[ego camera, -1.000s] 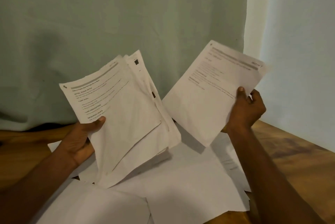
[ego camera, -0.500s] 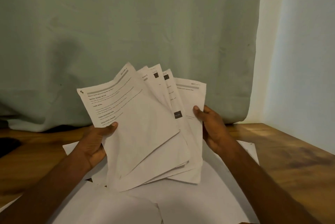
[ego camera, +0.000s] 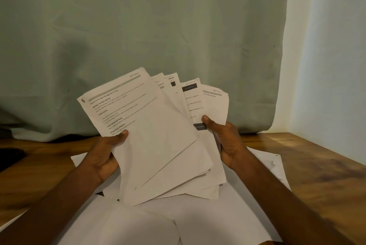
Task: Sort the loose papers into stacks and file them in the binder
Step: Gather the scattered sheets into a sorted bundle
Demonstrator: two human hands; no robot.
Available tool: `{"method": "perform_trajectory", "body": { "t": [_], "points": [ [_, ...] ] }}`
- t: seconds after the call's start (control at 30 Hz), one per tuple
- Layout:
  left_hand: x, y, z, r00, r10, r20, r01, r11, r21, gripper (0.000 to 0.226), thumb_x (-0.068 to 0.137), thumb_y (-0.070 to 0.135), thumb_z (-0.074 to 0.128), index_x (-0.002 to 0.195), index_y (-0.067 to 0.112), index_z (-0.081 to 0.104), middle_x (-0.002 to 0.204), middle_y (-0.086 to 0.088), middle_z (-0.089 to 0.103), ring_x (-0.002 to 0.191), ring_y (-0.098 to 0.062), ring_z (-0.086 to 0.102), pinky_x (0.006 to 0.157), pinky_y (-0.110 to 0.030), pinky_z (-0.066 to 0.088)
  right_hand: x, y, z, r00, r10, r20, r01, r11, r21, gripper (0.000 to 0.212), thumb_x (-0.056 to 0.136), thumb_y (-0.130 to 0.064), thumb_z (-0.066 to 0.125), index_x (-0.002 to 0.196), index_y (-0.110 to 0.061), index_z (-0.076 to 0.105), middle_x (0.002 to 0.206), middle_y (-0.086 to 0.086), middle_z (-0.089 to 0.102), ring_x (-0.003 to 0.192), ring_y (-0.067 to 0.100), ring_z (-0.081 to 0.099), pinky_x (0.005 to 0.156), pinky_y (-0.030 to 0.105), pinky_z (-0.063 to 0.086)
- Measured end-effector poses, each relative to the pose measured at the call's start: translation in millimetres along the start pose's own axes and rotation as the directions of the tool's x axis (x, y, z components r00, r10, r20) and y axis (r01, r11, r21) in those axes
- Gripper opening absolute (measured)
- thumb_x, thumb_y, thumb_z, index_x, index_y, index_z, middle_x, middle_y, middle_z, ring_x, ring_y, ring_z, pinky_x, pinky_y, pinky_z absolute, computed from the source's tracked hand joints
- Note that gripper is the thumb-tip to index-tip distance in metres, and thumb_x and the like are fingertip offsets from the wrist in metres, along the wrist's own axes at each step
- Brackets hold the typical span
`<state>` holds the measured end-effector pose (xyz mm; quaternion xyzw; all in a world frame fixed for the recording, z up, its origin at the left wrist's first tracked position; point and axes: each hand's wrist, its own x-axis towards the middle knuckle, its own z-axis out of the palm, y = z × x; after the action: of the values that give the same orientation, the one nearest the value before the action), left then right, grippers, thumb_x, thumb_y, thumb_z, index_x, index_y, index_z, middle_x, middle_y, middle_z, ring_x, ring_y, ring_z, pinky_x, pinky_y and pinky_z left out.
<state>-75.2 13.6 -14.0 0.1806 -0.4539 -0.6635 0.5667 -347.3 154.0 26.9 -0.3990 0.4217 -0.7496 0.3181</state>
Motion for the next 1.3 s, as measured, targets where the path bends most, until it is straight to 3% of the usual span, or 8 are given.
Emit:
{"method": "perform_trajectory", "body": {
  "t": [0.27,0.47,0.6,0.73,0.9,1.0,1.1,1.3],
  "points": [
    [-12.6,-0.2,15.7,0.978,-0.084,0.189,0.075,0.995,0.059,0.049,0.086,0.006,0.063,0.133,0.018,0.064,0.128,-0.008,0.071,0.112,-0.022,0.070,0.090,-0.038,0.060,-8.1,-1.4,6.2,0.979,0.138,0.148,-0.147,0.988,0.055,0.046,0.094,-0.031,0.071,0.134,-0.011,0.064,0.128,0.018,0.069,0.120,0.038,0.065,0.102,0.054,0.052],
    [-8.8,-16.1,20.6,0.993,0.114,0.037,-0.120,0.938,0.325,0.047,0.091,-0.006,0.066,0.127,0.024,0.062,0.120,0.011,0.069,0.110,-0.005,0.064,0.111,-0.036,0.044,-16.6,-7.5,11.3,0.915,0.242,0.324,-0.263,0.965,0.021,0.051,0.098,-0.055,0.055,0.137,-0.023,0.062,0.131,0.012,0.069,0.115,0.030,0.068,0.104,0.052,0.052],
    [-12.8,-1.8,24.1,0.981,0.178,0.076,-0.192,0.948,0.254,0.058,0.082,-0.002,0.073,0.136,0.016,0.060,0.126,-0.001,0.071,0.116,-0.016,0.068,0.098,-0.034,0.055,-13.3,9.8,17.3,0.964,0.164,0.211,-0.116,0.968,-0.225,0.080,0.074,-0.031,0.090,0.141,-0.006,0.055,0.130,0.014,0.068,0.121,0.030,0.065,0.109,0.050,0.049],
    [-21.3,26.6,45.7,0.953,0.202,0.225,-0.252,0.942,0.220,0.056,0.086,-0.004,0.069,0.138,0.014,0.057,0.131,-0.002,0.070,0.122,-0.020,0.066,0.099,-0.036,0.056,-10.3,-1.9,18.0,0.991,-0.121,0.052,0.126,0.987,-0.102,0.035,0.086,0.002,0.074,0.117,-0.012,0.067,0.104,0.004,0.076,0.091,0.016,0.076,0.080,0.030,0.062],
    [-28.3,29.5,53.1,0.935,0.276,0.222,-0.348,0.829,0.438,0.044,0.097,-0.005,0.059,0.122,0.031,0.062,0.118,0.014,0.074,0.111,-0.011,0.070,0.100,-0.053,0.054,-8.1,-20.3,10.8,0.973,-0.231,0.008,0.231,0.972,-0.045,0.034,0.088,0.002,0.069,0.116,-0.018,0.068,0.106,0.003,0.077,0.099,0.025,0.073,0.088,0.039,0.060],
    [-27.5,28.1,51.3,0.922,0.315,0.225,-0.387,0.793,0.470,0.040,0.097,0.005,0.064,0.130,0.028,0.061,0.122,0.012,0.072,0.115,-0.010,0.067,0.104,-0.049,0.052,-12.3,-23.1,12.0,0.982,-0.160,0.101,0.168,0.983,-0.069,0.021,0.095,-0.016,0.066,0.115,-0.022,0.068,0.103,-0.001,0.078,0.093,0.020,0.075,0.083,0.035,0.061],
    [-30.2,26.0,53.3,0.908,0.319,0.272,-0.417,0.761,0.498,0.050,0.092,0.014,0.073,0.139,0.022,0.056,0.129,0.009,0.069,0.119,-0.008,0.064,0.103,-0.038,0.053,-14.5,-19.1,18.4,0.982,-0.163,0.098,0.179,0.967,-0.182,0.036,0.090,-0.035,0.072,0.124,-0.026,0.065,0.116,0.000,0.075,0.107,0.023,0.072,0.097,0.043,0.057],
    [-26.5,20.6,43.4,0.956,0.203,0.209,-0.274,0.874,0.402,0.061,0.079,0.021,0.085,0.134,0.024,0.059,0.127,0.004,0.071,0.118,-0.017,0.067,0.096,-0.042,0.055,-11.5,-16.4,20.2,0.977,-0.213,0.023,0.213,0.950,-0.227,0.041,0.092,-0.024,0.074,0.131,-0.016,0.063,0.120,0.004,0.074,0.108,0.026,0.071,0.098,0.048,0.057]
  ]
}}
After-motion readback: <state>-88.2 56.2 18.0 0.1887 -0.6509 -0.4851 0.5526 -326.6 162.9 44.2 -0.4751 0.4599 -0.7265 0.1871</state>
